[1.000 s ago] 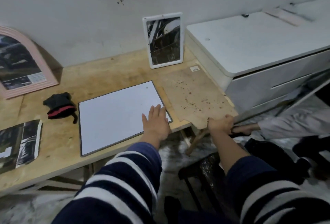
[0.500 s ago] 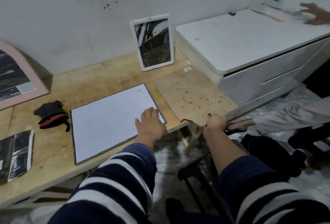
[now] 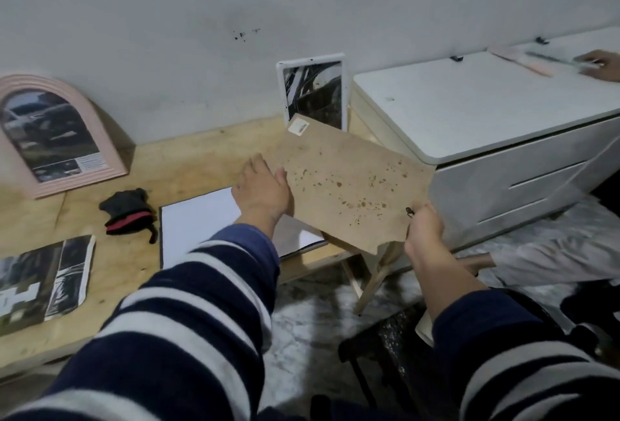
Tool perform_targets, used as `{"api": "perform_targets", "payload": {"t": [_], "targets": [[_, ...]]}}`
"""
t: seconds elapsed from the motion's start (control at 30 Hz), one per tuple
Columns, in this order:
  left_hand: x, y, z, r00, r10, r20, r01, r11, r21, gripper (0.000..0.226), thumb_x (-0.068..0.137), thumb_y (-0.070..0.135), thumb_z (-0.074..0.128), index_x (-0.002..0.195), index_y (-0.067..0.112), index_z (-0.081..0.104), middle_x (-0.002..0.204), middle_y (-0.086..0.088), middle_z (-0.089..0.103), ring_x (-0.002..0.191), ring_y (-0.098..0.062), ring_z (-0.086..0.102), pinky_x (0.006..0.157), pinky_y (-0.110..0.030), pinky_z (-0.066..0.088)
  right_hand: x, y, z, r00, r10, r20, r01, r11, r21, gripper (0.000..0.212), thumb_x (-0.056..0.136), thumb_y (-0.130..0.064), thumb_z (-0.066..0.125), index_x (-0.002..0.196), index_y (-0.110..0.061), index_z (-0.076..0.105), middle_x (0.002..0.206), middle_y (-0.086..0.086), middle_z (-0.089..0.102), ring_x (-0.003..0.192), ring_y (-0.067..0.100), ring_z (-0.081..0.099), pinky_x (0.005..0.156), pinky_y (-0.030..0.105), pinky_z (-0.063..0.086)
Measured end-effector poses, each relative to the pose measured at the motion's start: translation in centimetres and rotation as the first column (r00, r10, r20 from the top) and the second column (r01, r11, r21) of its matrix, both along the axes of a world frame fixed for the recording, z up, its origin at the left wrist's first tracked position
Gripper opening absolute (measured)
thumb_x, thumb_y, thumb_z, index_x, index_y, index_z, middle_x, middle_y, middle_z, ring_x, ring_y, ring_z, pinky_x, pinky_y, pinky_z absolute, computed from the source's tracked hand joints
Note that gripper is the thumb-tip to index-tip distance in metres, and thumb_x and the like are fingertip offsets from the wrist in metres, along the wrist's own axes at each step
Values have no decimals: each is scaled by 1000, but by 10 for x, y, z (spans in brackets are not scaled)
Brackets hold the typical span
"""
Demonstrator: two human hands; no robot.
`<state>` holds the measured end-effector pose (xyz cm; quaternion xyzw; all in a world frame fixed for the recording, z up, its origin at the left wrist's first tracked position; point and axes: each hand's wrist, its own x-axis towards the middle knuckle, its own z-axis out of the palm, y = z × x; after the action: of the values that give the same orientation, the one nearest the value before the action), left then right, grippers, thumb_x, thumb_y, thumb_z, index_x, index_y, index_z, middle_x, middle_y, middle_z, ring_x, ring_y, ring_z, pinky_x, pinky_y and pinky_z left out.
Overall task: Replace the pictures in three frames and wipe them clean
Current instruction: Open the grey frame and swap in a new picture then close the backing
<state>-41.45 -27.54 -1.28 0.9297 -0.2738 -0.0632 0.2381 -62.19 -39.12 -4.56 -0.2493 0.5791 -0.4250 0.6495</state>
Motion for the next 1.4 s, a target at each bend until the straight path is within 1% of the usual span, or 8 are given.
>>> {"api": "perform_targets", "payload": {"t": [0.1,0.2,0.33,0.53,0.67,0.87,1.03,1.4], "targets": [[20,25,2,987,127,-103,-132,990,-46,48,101,39,34,141,12,31,130,-12,54,117,-35,53,94,-44,39,22,1,13,993,120,-11,-120,993,-12,31,97,-9,43,118,-19,63,96,1,63,76,18,58,58,30,50],[36,54,-1,953,237,-189,-263,956,-128,40,101,36,36,131,10,40,122,-13,59,108,-34,57,84,-39,42,49,4,21,959,270,-86,-274,961,-41,27,98,-11,44,114,-20,64,96,3,63,75,20,59,57,31,51],[44,92,-9,882,390,-264,-438,886,-152,38,102,32,39,131,8,40,121,-13,58,111,-35,56,89,-39,42,87,15,25,864,447,-232,-470,881,-49,9,96,-13,52,101,-16,59,102,11,65,82,25,63,67,36,54],[54,147,-37,793,521,-315,-567,820,-71,30,99,32,41,120,10,46,117,-13,59,107,-34,57,94,-49,46,133,44,26,768,597,-231,-624,778,-64,36,96,-9,55,131,-15,53,101,7,60,92,27,61,86,43,54],[58,164,-43,815,522,-253,-512,852,108,40,100,36,36,130,11,45,128,-13,46,117,-33,48,98,-51,41,149,50,21,753,606,-255,-639,767,-66,40,96,-8,53,136,-14,52,109,2,59,95,26,61,90,44,54],[67,172,-53,769,480,-423,-494,865,85,50,100,33,41,143,10,34,142,-14,40,127,-34,44,105,-48,39,164,48,10,726,627,-282,-663,748,-45,49,95,-7,55,143,-14,43,129,9,58,102,25,60,96,45,51],[66,174,-57,827,424,-370,-402,905,139,45,99,36,43,135,9,43,134,-15,43,120,-34,48,102,-47,42,170,42,4,701,639,-316,-683,729,-41,50,94,-10,57,142,-19,46,127,6,62,99,24,64,85,36,55],[69,175,-63,866,393,-309,-347,918,193,47,92,44,56,125,10,52,127,-9,43,109,-29,53,97,-42,46,176,43,-7,684,631,-366,-694,718,-57,55,96,-9,56,147,-16,37,140,6,52,118,25,55,97,33,47]]}}
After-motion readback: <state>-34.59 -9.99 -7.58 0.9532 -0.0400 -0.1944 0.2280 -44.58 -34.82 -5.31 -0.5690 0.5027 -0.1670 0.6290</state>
